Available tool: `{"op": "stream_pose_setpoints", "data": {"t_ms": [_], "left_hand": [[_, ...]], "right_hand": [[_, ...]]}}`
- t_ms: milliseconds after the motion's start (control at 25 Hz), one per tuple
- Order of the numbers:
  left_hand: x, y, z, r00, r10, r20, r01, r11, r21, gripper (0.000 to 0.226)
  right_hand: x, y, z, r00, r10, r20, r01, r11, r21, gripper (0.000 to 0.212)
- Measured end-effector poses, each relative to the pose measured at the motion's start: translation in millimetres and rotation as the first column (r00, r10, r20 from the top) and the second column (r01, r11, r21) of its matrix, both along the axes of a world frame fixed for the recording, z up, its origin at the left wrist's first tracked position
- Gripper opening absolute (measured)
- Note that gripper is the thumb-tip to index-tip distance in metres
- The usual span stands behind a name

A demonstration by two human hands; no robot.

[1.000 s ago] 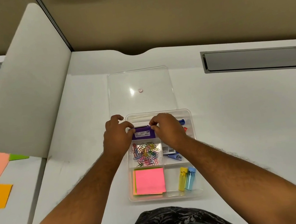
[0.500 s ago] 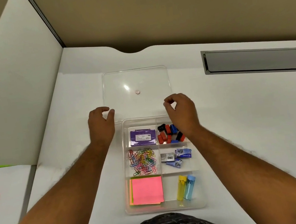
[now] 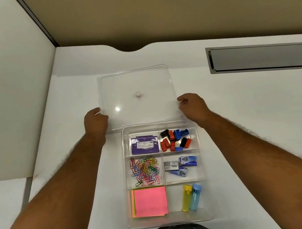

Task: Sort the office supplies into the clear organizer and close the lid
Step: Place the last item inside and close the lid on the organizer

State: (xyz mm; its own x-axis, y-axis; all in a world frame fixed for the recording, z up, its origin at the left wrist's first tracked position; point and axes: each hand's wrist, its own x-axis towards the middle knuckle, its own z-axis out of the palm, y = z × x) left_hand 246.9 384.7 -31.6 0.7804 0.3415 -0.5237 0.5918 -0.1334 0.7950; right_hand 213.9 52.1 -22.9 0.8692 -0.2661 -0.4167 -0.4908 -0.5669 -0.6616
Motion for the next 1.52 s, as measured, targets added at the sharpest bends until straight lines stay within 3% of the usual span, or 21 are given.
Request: {"op": "stream_pose_setpoints", "data": {"t_ms": [160,280,360,480,560,640,680,720,800,880,920,1120,1360,1520], "left_hand": [[-1.9,-1.8,45.9,0.982,0.112,0.155,-0.038,0.91,-0.413,0.047],[-10.7,-14.9,88.8,0.915,0.07,0.398,0.103,0.912,-0.397,0.04],[-21.2,-25.7,115.3,0.829,-0.059,0.556,0.217,0.95,-0.224,0.037],[-45.4,-36.7,140.6,0.594,-0.391,0.703,0.305,0.918,0.252,0.036],[-67.6,-42.0,148.3,0.445,-0.593,0.671,0.24,0.801,0.548,0.037],[-97.8,-45.2,150.6,0.351,-0.746,0.566,0.193,0.649,0.736,0.041],[-113.6,-44.1,148.6,0.317,-0.805,0.501,0.182,0.57,0.801,0.047],[-131.1,-41.1,143.8,0.284,-0.851,0.442,0.176,0.499,0.849,0.055],[-167.5,-32.5,131.8,0.222,-0.904,0.366,0.138,0.4,0.906,0.056],[-202.7,-25.3,121.0,0.164,-0.922,0.35,0.117,0.37,0.921,0.039],[-220.3,-23.7,115.6,0.144,-0.923,0.357,0.132,0.376,0.917,0.042],[-277.6,-12.4,61.2,0.156,-0.932,0.327,0.193,0.354,0.915,0.04],[-317.5,-1.7,36.4,0.203,-0.962,0.185,0.314,0.242,0.918,0.064],[-321.2,-1.9,35.5,0.223,-0.962,0.158,0.364,0.232,0.902,0.062]], "right_hand": [[6.7,-7.1,7.7,0.987,-0.154,-0.044,0.161,0.95,0.269,0.027],[9.7,-8.9,38.5,0.971,-0.227,-0.077,0.237,0.87,0.433,0.025],[5.6,-5.2,65.5,0.964,-0.255,-0.076,0.256,0.81,0.527,0.024],[-12.9,5.5,104.6,0.956,-0.284,-0.078,0.26,0.689,0.676,0.039],[-30.3,7.8,123.8,0.942,-0.316,-0.116,0.279,0.543,0.792,0.054],[-53.7,4.0,140.3,0.925,-0.337,-0.176,0.307,0.39,0.868,0.071],[-66.9,1.0,147.5,0.921,-0.334,-0.198,0.319,0.362,0.876,0.076],[-81.8,-1.5,151.0,0.924,-0.324,-0.204,0.325,0.38,0.866,0.076],[-111.8,-4.5,148.7,0.95,-0.255,-0.182,0.294,0.522,0.801,0.054],[-140.3,-4.8,136.3,0.969,-0.171,-0.176,0.246,0.676,0.695,0.035],[-154.8,-4.7,128.3,0.971,-0.146,-0.19,0.236,0.718,0.655,0.035],[-211.2,4.2,90.8,0.964,-0.108,-0.243,0.221,0.833,0.507,0.033],[-258.7,18.7,66.3,0.993,-0.09,-0.076,0.108,0.956,0.272,0.045],[-265.2,17.9,55.2,0.997,-0.065,-0.033,0.07,0.982,0.173,0.051]]}}
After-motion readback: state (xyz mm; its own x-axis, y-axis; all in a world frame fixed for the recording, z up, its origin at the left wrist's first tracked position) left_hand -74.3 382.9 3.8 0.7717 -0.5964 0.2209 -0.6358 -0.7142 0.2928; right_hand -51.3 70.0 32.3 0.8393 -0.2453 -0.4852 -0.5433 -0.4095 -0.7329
